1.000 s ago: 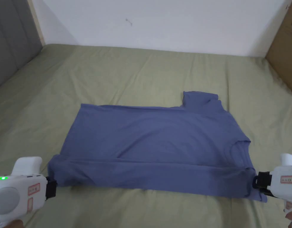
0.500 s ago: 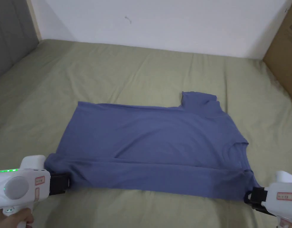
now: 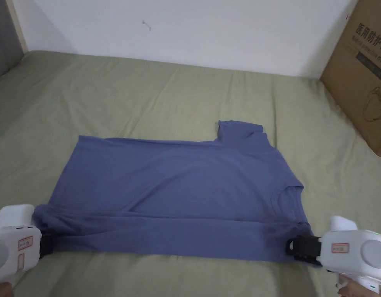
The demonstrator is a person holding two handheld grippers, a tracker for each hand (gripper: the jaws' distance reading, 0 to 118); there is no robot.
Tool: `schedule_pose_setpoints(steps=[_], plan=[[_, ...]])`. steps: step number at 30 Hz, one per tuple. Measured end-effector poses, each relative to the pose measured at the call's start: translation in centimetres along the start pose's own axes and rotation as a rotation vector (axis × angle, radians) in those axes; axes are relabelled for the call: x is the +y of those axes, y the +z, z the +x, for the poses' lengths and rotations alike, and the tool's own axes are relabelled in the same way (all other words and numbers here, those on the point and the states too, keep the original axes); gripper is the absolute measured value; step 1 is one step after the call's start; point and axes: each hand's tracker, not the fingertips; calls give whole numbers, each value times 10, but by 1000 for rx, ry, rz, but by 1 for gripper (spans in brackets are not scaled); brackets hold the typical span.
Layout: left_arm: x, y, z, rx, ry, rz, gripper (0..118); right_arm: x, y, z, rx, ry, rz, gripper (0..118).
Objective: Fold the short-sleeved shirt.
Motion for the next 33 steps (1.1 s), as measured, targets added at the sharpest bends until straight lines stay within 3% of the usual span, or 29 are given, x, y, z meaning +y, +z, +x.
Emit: schedule_pose_setpoints(steps=[3,6,8,11,15,27,29,30,31,32,33], plan=[[3,4,-1,-8,-5,1,4,-3,-19,-14,-54,74,-17,22],[4,10,0,-5,-22,3,4,5,0,-23,-19,72,-14,10],[5,13,-2,-8,-25,7,4,6,4,-19,-24,86,-16,10],[4,24,-4,-14,-31,16,4,-1,20,-16,12,7,43,9],[-3,41,-4,6,-90,25,4,-7,39,-17,25,23,43,9],[-68,66,-12,61,-145,-43,4,-81,59,8,43,-33,-12,9],[-78,57,-12,68,-140,-59,5,-86,58,7,38,-49,13,16],[-79,56,-11,71,-136,-57,12,-85,59,5,29,-50,20,29],[-80,56,-10,76,-133,-46,40,-83,61,1,-1,-36,26,57],[-78,59,-8,110,-139,-24,75,-80,64,-3,-59,-1,38,77],[-75,61,-8,141,-151,-7,94,-78,67,-5,-90,42,52,83]])
